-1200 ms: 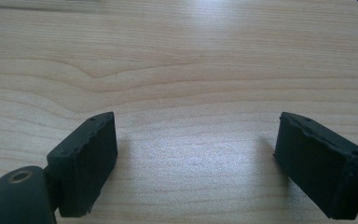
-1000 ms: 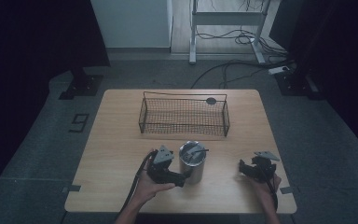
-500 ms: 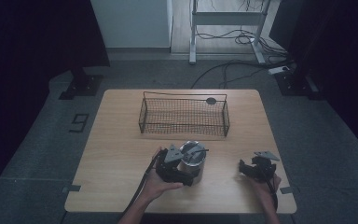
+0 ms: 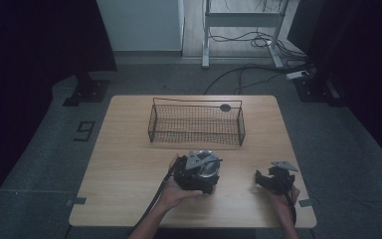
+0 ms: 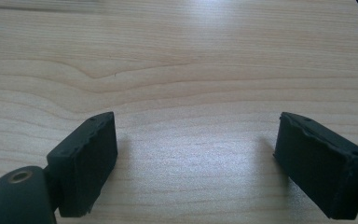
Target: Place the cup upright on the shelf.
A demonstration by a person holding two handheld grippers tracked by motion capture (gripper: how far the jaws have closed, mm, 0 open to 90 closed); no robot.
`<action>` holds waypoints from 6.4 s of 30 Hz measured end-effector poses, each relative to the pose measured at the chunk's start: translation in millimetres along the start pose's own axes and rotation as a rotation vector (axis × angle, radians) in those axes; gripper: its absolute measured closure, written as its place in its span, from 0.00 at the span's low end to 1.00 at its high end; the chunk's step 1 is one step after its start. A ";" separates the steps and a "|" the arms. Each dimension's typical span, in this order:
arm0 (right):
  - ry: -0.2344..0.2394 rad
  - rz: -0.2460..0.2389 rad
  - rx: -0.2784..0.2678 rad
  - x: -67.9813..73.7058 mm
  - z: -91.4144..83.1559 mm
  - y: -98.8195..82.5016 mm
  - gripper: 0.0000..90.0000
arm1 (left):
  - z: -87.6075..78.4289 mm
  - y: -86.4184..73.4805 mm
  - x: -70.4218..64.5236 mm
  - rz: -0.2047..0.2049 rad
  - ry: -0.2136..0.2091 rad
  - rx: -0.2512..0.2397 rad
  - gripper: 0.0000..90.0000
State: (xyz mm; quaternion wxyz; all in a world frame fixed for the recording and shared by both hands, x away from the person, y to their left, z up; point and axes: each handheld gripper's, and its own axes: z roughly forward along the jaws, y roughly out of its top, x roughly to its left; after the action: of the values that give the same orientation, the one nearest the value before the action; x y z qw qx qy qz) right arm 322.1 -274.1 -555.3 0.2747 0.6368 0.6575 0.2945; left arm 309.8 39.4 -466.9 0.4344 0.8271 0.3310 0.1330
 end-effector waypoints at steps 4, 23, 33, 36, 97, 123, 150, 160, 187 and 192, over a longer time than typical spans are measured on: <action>0.000 0.001 0.001 0.0 0.0 0.0 0.14 | 1.9 0.0 -1.5 0.014 0.015 -0.011 0.02; -0.002 0.002 0.001 0.0 0.1 0.2 0.14 | -2.4 -3.8 -6.0 0.062 0.035 -0.035 0.04; -0.002 0.003 -0.001 0.1 0.2 0.1 0.14 | -13.2 -2.3 -8.5 0.076 0.018 -0.050 0.04; -0.002 0.002 0.001 0.0 0.1 0.2 0.14 | -15.2 -1.3 -7.1 0.070 0.014 -0.052 0.04; -0.007 0.006 -0.002 -0.2 0.5 0.3 0.14 | -33.1 51.6 22.9 0.044 0.050 -0.122 0.04; -0.009 0.007 -0.001 -0.3 0.3 0.3 0.14 | -30.2 68.0 48.7 -0.011 0.068 -0.136 0.04; -0.018 0.012 -0.002 -0.4 1.0 0.8 0.14 | -22.5 83.1 75.2 -0.058 0.093 -0.155 0.04; -0.023 0.013 -0.004 -0.4 1.4 1.0 0.14 | -16.8 100.1 81.5 -0.073 0.087 -0.160 0.04; -0.025 0.015 -0.005 -0.4 1.7 1.1 0.14 | -23.8 131.9 108.1 -0.091 0.124 -0.186 0.04; -0.025 0.015 -0.005 -0.4 1.7 1.1 0.14 | -21.2 134.8 111.3 -0.085 0.146 -0.176 0.04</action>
State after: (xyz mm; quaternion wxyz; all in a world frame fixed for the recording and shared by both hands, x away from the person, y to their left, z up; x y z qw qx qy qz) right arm 324.1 -274.4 -555.6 0.2823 0.6447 0.6484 0.2904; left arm 440.3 72.2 -353.3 0.4854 0.7590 0.3837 0.2028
